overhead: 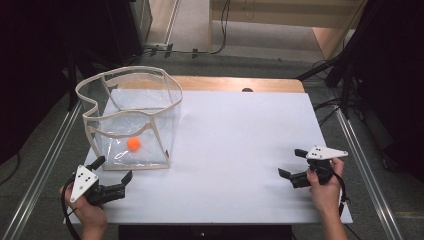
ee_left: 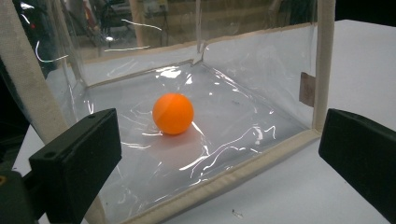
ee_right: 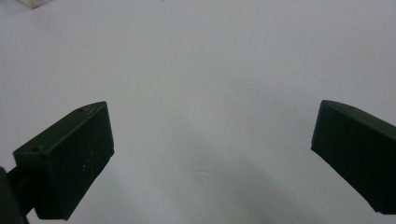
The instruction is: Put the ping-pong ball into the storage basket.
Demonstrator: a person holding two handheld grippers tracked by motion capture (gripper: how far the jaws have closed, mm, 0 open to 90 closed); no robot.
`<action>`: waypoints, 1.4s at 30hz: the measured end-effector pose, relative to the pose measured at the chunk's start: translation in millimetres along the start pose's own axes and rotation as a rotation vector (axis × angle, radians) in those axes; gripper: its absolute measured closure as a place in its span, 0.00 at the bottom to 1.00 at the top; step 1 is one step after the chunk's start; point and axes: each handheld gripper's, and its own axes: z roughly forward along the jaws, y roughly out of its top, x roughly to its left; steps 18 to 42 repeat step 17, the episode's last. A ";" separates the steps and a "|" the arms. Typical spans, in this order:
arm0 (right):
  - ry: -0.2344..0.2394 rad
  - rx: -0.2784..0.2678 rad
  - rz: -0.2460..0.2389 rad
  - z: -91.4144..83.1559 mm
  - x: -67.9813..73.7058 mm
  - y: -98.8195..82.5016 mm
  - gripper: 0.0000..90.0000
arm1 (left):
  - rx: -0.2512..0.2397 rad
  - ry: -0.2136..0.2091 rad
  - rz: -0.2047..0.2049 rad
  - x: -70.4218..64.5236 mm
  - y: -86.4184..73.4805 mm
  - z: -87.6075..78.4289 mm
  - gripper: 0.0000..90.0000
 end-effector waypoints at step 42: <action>-0.020 -0.011 0.031 -2.1 -11.2 -14.7 0.00 | -0.002 -0.006 0.002 0.3 0.1 0.0 0.00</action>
